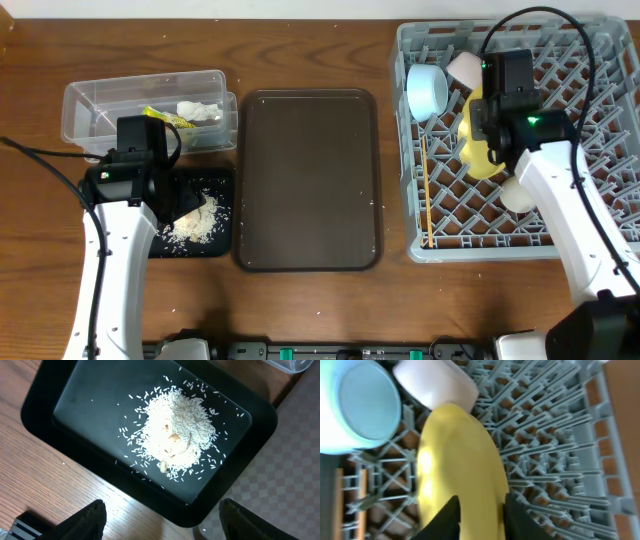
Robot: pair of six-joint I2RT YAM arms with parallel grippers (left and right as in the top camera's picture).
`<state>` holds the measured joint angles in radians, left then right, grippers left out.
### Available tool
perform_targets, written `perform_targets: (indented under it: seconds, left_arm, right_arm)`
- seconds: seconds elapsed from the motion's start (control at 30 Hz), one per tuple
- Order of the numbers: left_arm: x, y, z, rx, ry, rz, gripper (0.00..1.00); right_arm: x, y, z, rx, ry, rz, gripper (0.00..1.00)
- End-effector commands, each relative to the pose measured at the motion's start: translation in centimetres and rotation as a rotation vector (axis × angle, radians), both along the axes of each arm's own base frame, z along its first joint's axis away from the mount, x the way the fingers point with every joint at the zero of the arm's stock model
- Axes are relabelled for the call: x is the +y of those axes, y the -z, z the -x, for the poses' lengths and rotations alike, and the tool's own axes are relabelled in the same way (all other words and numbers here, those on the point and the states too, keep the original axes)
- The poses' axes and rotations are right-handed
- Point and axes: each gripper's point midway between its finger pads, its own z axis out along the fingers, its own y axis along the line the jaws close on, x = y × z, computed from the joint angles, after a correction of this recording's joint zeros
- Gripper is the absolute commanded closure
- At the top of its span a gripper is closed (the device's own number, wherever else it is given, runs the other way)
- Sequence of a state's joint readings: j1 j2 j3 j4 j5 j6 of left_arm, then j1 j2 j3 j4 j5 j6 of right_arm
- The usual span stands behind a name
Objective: Sort waste into correct bins and load items into the dishwasher rack
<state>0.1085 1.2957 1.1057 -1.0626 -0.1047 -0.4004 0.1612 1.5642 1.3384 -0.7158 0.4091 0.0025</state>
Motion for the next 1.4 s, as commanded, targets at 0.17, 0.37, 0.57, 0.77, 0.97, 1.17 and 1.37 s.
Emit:
perform_targets:
  seconds: [0.17, 0.37, 0.57, 0.77, 0.97, 1.17, 1.37]
  left_arm:
    - [0.2, -0.3, -0.1, -0.010, -0.012, -0.007, 0.17]
    - [-2.6, -2.0, -2.7, -0.092, 0.203, -0.001, 0.12]
    - [-7.8, -2.2, -4.4, -0.147, 0.436, 0.081, 0.11]
    - [-8.3, -0.5, -0.7, 0.034, 0.492, 0.109, 0.09]
    - [-8.0, 0.4, 2.5, 0.160, 0.485, 0.127, 0.09]
    - [-7.9, 0.6, 4.1, 0.132, 0.480, 0.128, 0.08]
    - [-7.9, -2.1, 4.3, -0.119, 0.498, 0.090, 0.04]
  right_arm:
    - [3.2, -3.9, 1.7, -0.097, -0.057, -0.231, 0.43]
    - [7.8, -5.7, 2.7, -0.103, -0.257, -0.482, 0.34]
    - [9.7, -3.6, 3.8, 0.013, -0.311, -0.570, 0.21]
    - [8.4, -0.7, 6.3, 0.165, -0.192, -0.547, 0.01]
    - [7.0, 0.8, 8.8, 0.266, -0.079, -0.517, 0.01]
    - [7.6, 1.7, 11.0, 0.280, -0.079, -0.519, 0.01]
    - [8.5, 2.0, 12.3, 0.100, -0.153, -0.544, 0.01]
